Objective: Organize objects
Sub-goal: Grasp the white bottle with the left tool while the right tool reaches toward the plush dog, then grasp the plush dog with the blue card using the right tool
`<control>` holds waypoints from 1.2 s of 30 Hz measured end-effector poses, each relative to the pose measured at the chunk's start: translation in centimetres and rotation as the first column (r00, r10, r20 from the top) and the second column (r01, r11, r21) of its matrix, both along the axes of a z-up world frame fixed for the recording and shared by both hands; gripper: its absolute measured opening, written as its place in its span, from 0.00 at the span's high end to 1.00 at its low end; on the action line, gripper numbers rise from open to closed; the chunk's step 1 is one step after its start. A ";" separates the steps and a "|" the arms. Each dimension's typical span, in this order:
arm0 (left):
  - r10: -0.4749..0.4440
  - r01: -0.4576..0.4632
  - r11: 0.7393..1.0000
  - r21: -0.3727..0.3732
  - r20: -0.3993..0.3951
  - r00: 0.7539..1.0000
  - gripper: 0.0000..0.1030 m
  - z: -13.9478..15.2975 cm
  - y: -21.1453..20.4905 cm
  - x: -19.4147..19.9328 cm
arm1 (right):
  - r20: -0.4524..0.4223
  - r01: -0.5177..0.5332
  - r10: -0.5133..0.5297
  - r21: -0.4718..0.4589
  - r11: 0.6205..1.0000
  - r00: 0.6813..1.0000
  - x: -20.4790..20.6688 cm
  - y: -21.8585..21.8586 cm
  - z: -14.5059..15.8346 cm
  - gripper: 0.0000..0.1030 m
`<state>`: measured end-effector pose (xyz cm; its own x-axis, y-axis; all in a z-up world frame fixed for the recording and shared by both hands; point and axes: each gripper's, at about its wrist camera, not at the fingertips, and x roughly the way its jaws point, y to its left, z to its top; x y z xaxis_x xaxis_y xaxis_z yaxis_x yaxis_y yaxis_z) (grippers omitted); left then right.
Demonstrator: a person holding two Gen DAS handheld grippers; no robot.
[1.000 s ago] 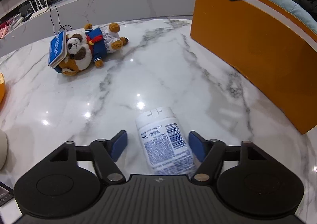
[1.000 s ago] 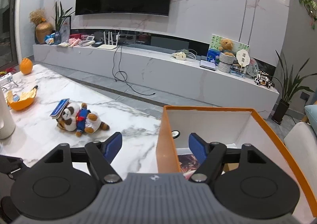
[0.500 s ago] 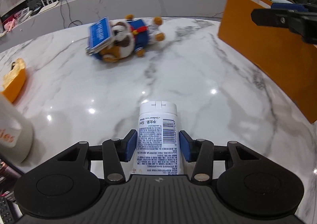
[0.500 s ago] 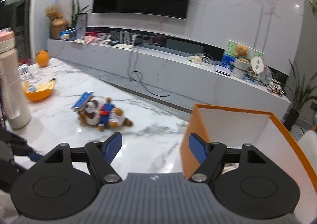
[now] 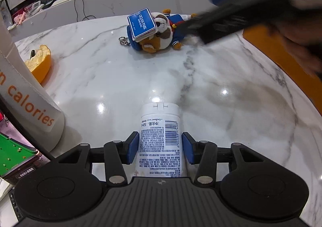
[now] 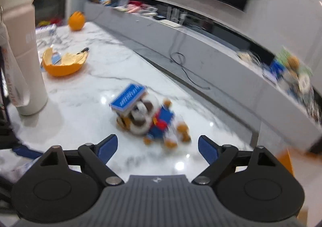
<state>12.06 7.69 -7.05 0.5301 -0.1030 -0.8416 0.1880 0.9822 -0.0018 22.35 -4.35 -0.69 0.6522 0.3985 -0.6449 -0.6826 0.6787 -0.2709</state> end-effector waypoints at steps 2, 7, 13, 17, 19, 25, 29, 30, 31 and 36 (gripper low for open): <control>-0.005 0.005 1.000 -0.001 -0.005 1.000 0.47 0.1 0.1 0.1 | 0.044 -0.044 0.045 -0.040 0.998 0.998 1.3 1.7 -0.3 0.06; -0.016 0.016 1.000 -0.002 -0.009 1.000 0.47 0.0 0.1 0.1 | -0.017 -0.106 0.104 -0.105 0.989 0.994 4.9 4.7 -1.3 0.05; -0.017 0.017 1.000 -0.005 -0.010 1.000 0.47 -0.1 0.4 0.2 | -0.115 -0.138 0.126 -0.104 0.985 0.985 7.0 6.8 -2.9 0.05; -0.016 0.016 1.000 -0.003 -0.011 1.000 0.47 -0.1 0.4 0.2 | -0.102 -0.140 0.119 -0.233 0.962 0.988 6.8 8.5 -5.1 0.04; -0.018 0.018 1.000 -0.001 -0.011 1.000 0.47 -0.1 0.4 0.2 | -0.123 -0.114 0.090 -0.206 0.972 0.988 7.1 8.2 -5.2 0.04; -0.016 0.016 1.000 -0.003 -0.013 1.000 0.47 0.0 0.3 0.2 | -0.190 -0.070 0.044 -0.133 0.989 0.981 6.4 6.0 -5.4 0.14; -0.013 0.013 1.000 0.003 -0.013 1.000 0.47 -0.1 0.2 0.3 | -0.244 -0.013 -0.008 -0.081 0.997 0.970 4.9 3.6 -5.2 0.33; -0.011 0.011 1.000 0.002 -0.013 1.000 0.47 -0.1 0.2 0.3 | -0.241 -0.007 -0.013 -0.081 0.997 0.971 4.4 3.1 -5.2 0.34; -0.009 0.009 1.000 0.002 -0.012 1.000 0.47 -0.1 0.2 0.3 | -0.239 0.002 -0.020 -0.078 0.997 0.971 3.7 2.6 -5.3 0.34; -0.005 0.005 1.000 0.009 -0.004 1.000 0.46 -0.1 0.0 0.3 | -0.251 0.046 -0.060 -0.060 0.997 0.966 -0.6 -0.2 -5.4 0.35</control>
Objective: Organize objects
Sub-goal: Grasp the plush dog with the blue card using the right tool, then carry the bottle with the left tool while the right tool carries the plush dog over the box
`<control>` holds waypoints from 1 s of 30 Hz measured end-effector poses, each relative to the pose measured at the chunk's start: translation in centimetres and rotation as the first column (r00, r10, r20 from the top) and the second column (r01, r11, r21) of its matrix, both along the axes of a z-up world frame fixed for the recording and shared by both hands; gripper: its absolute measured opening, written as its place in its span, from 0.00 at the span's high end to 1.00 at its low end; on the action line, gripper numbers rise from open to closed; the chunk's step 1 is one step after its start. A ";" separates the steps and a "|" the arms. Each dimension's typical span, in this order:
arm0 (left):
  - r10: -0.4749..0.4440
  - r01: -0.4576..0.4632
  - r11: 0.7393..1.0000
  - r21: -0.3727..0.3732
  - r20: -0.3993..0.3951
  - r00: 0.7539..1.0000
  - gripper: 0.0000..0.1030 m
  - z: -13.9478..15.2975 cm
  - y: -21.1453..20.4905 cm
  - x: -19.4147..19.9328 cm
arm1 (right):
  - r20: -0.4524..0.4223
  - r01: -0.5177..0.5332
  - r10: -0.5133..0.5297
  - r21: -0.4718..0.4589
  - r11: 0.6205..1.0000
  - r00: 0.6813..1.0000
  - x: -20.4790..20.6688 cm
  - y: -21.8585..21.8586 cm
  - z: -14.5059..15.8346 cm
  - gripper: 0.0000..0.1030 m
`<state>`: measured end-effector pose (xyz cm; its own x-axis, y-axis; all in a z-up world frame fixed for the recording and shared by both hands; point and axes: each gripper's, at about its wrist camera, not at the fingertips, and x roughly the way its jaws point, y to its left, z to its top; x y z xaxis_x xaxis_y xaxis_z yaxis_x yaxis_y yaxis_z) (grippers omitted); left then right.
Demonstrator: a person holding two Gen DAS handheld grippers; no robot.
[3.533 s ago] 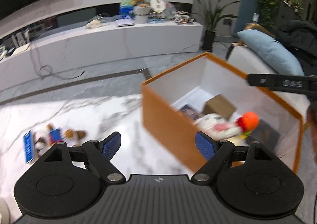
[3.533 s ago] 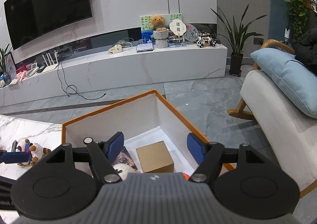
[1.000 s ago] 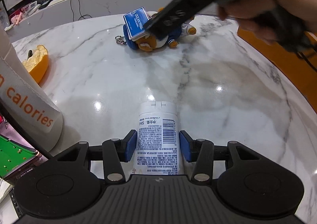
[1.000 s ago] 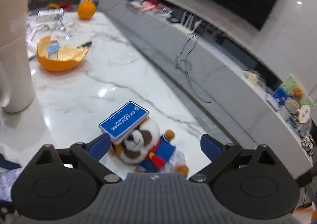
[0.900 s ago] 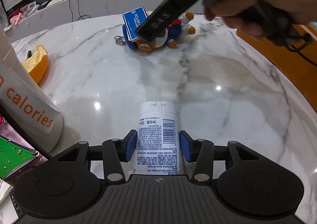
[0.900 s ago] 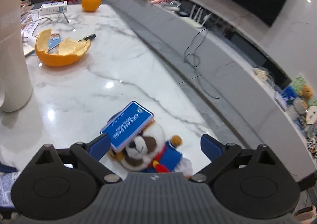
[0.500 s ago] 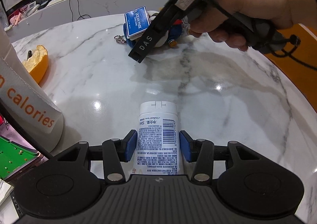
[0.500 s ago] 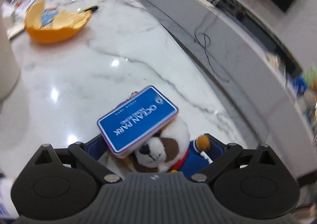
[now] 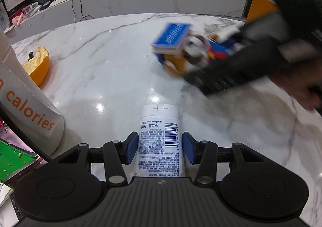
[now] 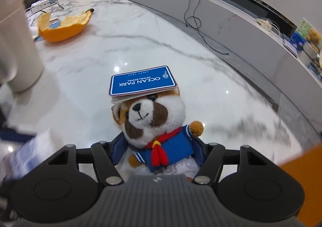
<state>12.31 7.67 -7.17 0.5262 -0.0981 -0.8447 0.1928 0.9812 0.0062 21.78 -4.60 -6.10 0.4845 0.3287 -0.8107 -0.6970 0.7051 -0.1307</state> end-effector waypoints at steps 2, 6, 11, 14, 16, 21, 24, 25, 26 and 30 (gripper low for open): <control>0.001 -0.001 1.000 0.005 0.004 1.000 0.46 0.0 -0.1 -0.1 | -0.013 0.007 -0.007 0.001 1.000 1.000 -1.7 -1.1 0.0 0.35; -0.015 0.015 1.000 0.007 -0.002 1.000 0.47 0.1 -0.9 -0.4 | -0.062 0.020 -0.021 -0.017 1.000 0.998 -4.9 -4.1 0.2 0.37; -0.048 0.048 0.999 0.013 -0.017 0.999 0.47 0.2 -2.4 -0.8 | -0.140 0.083 -0.089 -0.043 0.996 0.986 -8.2 -7.9 0.4 0.37; -0.055 0.055 0.998 0.023 -0.023 0.998 0.43 0.2 -3.5 -1.3 | -0.188 0.150 -0.151 -0.019 0.989 0.970 -10.3 -10.6 0.3 0.37; -0.062 0.063 0.998 0.024 -0.033 0.998 0.31 0.2 -4.3 -1.7 | -0.182 0.174 -0.174 -0.017 0.985 0.968 -11.6 -11.9 0.3 0.37; -0.076 0.076 0.997 0.020 -0.023 0.997 0.16 -0.2 -6.3 -2.6 | -0.183 0.176 -0.176 -0.018 0.984 0.967 -12.3 -12.5 0.4 0.36; -0.029 0.029 1.000 -0.001 0.013 0.999 0.09 -0.6 -6.6 -2.9 | -0.190 0.174 -0.175 -0.021 0.984 0.966 -12.3 -12.4 0.2 0.30; -0.028 0.028 1.000 0.006 0.029 0.999 0.07 -0.7 -6.8 -3.0 | -0.191 0.176 -0.176 -0.017 0.984 0.966 -12.3 -12.4 0.2 0.28; -0.020 0.020 1.000 0.000 0.033 0.999 0.04 -0.7 -6.9 -3.0 | -0.187 0.187 -0.185 -0.006 0.982 0.965 -12.2 -12.5 0.3 0.23; -0.059 0.060 0.998 -0.003 0.036 0.998 0.00 -1.3 -7.3 -2.7 | -0.151 0.182 -0.174 0.036 0.983 0.973 -12.0 -12.6 0.9 0.22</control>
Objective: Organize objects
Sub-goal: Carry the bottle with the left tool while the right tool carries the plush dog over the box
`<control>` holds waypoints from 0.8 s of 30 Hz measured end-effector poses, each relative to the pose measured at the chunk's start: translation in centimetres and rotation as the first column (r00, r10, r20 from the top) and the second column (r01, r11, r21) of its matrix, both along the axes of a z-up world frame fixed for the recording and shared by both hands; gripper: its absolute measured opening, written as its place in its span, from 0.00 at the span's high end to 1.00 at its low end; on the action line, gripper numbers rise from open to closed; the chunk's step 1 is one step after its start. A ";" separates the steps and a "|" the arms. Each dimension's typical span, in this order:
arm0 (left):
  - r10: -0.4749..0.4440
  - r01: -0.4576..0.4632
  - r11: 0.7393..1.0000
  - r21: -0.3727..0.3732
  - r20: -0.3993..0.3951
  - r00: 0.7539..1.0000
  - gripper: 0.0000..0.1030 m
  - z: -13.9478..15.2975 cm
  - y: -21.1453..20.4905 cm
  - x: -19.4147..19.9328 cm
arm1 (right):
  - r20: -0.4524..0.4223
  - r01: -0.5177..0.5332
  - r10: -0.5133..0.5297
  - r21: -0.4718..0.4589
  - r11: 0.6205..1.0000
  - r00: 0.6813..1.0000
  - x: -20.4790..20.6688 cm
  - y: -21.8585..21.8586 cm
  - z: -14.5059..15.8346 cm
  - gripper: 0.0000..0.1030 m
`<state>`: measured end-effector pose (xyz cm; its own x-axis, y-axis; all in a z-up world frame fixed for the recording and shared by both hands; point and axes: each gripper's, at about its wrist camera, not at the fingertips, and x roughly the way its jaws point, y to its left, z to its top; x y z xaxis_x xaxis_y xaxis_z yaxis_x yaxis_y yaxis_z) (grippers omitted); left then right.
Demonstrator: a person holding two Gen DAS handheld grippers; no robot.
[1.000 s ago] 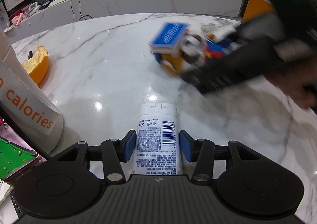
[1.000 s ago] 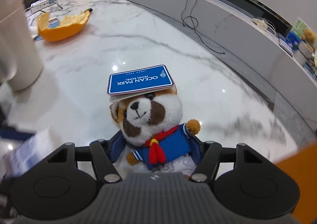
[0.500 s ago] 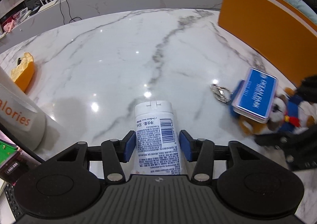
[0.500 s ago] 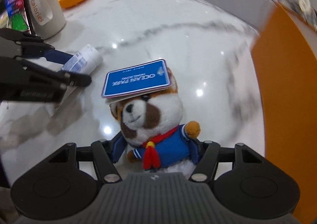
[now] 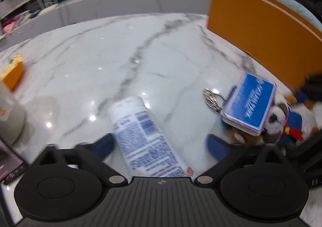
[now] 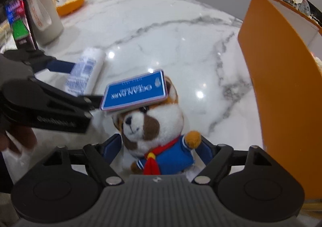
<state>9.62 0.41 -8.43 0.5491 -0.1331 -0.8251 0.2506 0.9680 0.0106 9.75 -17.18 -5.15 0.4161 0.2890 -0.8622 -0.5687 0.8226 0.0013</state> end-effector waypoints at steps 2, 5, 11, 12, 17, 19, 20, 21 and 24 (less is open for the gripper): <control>0.016 -0.016 1.000 -0.007 0.000 1.000 0.00 0.0 0.0 0.2 | 0.025 0.017 -0.017 0.000 1.000 1.000 0.3 0.0 0.0 0.22; 0.070 -0.070 0.998 -0.001 -0.005 0.998 0.00 0.0 0.4 0.6 | 0.039 0.027 -0.027 0.023 0.999 0.999 0.8 0.0 -0.3 0.15; 0.120 -0.120 0.993 -0.004 0.013 0.993 0.00 -0.1 1.0 1.1 | -0.007 0.099 -0.099 -0.004 0.995 0.995 2.3 0.8 -1.5 0.06; 0.126 -0.126 0.992 -0.009 0.021 0.992 0.00 -0.1 1.1 1.1 | -0.024 0.119 -0.119 -0.020 0.993 0.993 2.7 1.1 -1.7 0.05; 0.123 -0.122 0.992 -0.017 0.038 0.992 0.13 0.3 1.4 1.2 | 0.011 0.130 -0.130 -0.003 0.991 0.991 2.5 1.6 -1.6 0.14; 0.105 -0.104 0.994 -0.014 0.059 0.993 0.42 0.8 1.2 1.1 | 0.030 0.124 -0.124 0.009 0.992 0.992 2.3 1.7 -1.2 0.26; 0.089 -0.087 0.996 -0.028 0.051 0.995 0.44 0.9 1.2 1.1 | 0.030 0.118 -0.118 0.015 0.993 0.993 2.3 1.7 -1.1 0.30; 0.075 -0.074 0.997 -0.025 0.054 0.996 0.44 0.9 1.0 1.1 | 0.030 0.116 -0.117 0.021 0.993 0.993 2.3 1.6 -1.0 0.32; 0.056 -0.055 0.998 -0.009 0.059 0.997 0.44 0.8 0.7 1.1 | 0.030 0.118 -0.119 0.028 0.993 0.992 2.2 1.4 -0.8 0.37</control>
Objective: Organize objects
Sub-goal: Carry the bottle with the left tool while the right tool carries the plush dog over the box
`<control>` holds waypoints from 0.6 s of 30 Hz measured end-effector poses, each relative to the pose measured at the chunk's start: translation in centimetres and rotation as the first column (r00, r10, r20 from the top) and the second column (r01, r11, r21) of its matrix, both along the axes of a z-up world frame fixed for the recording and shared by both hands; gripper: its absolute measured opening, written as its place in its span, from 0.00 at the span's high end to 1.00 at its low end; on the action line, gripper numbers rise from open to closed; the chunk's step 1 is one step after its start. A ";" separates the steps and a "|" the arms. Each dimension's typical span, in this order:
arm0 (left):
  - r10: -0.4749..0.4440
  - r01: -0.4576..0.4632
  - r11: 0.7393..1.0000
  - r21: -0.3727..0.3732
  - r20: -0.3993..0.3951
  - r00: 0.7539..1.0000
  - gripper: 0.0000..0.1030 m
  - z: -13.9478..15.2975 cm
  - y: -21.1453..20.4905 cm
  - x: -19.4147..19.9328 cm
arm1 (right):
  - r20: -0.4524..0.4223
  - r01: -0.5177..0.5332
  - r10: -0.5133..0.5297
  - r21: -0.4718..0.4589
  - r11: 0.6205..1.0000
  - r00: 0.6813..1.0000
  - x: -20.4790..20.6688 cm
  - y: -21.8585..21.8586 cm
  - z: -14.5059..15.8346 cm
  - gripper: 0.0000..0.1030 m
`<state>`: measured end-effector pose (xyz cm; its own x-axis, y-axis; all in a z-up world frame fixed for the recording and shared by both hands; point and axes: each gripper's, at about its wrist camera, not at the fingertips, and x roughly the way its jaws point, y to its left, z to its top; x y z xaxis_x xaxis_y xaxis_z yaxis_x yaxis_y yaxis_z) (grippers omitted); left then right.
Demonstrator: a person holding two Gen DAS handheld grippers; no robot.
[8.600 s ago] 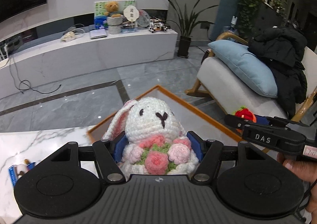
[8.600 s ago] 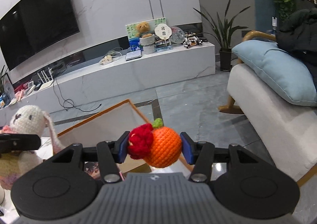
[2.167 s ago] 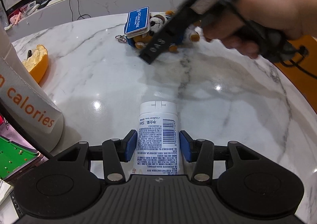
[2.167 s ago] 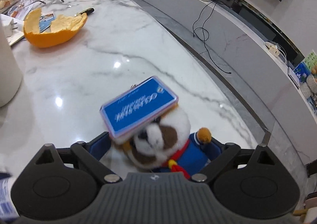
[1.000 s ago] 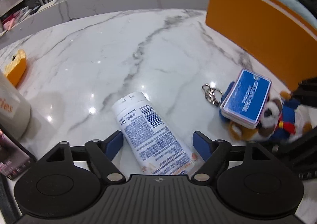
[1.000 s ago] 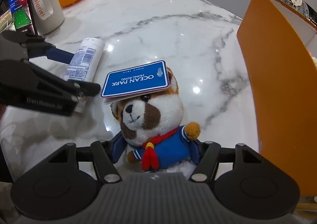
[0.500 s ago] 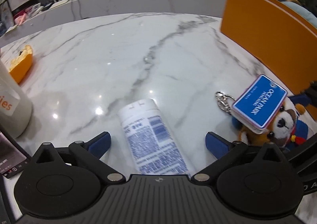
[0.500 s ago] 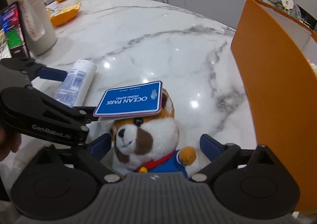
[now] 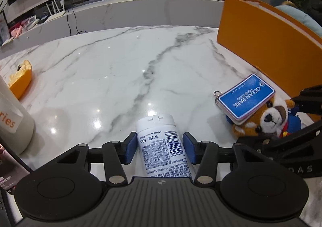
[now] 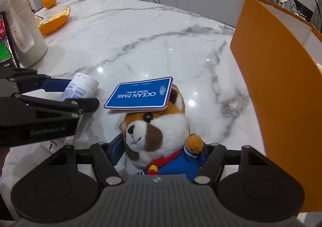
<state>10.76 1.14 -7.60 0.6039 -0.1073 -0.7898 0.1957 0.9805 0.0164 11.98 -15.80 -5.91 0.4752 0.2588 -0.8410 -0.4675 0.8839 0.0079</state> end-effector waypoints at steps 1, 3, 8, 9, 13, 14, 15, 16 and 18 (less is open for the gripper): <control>-0.006 0.006 1.000 -0.010 -0.009 1.000 0.45 0.0 0.1 0.1 | 0.000 -0.001 0.001 0.000 1.000 1.000 0.0 0.0 0.1 0.38; -0.010 0.009 1.000 -0.026 -0.020 1.000 0.45 0.1 0.2 0.3 | 0.001 0.004 -0.004 0.003 1.000 1.000 0.0 -0.2 0.3 0.41; -0.019 0.017 0.999 -0.037 -0.031 0.999 0.45 0.2 0.1 0.2 | 0.008 0.021 -0.021 0.011 1.000 1.000 0.2 -0.7 0.9 0.42; -0.019 0.018 0.999 -0.036 -0.030 0.999 0.45 0.3 0.0 0.2 | 0.011 0.023 -0.023 0.013 1.000 1.000 0.2 -0.7 1.0 0.42; -0.010 0.010 0.999 -0.031 -0.024 1.000 0.45 0.7 -0.1 0.1 | 0.029 0.029 -0.029 0.019 0.999 0.999 0.4 -0.9 1.7 0.42; -0.007 0.006 0.999 -0.033 -0.021 1.000 0.45 0.8 -0.2 0.1 | 0.035 0.029 -0.030 0.022 0.999 0.999 0.4 -0.9 2.0 0.42; -0.007 0.006 0.999 -0.034 -0.016 1.000 0.45 1.1 -0.4 0.2 | 0.040 0.030 -0.031 0.025 0.999 0.999 0.5 -1.0 2.3 0.42; -0.009 0.008 0.999 -0.034 -0.010 1.000 0.45 1.4 -0.6 0.2 | 0.046 0.030 -0.032 0.030 0.999 0.998 0.6 -1.0 2.6 0.42; -0.015 0.015 0.999 -0.035 0.003 1.000 0.45 1.9 -1.0 0.3 | 0.061 0.033 -0.036 0.040 0.999 0.997 0.6 -1.0 3.2 0.42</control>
<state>11.02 0.14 -5.67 0.6044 -0.1434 -0.7837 0.2100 0.9776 -0.0169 12.58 -16.79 -2.75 0.5350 0.2733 -0.7994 -0.4374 0.8992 0.0147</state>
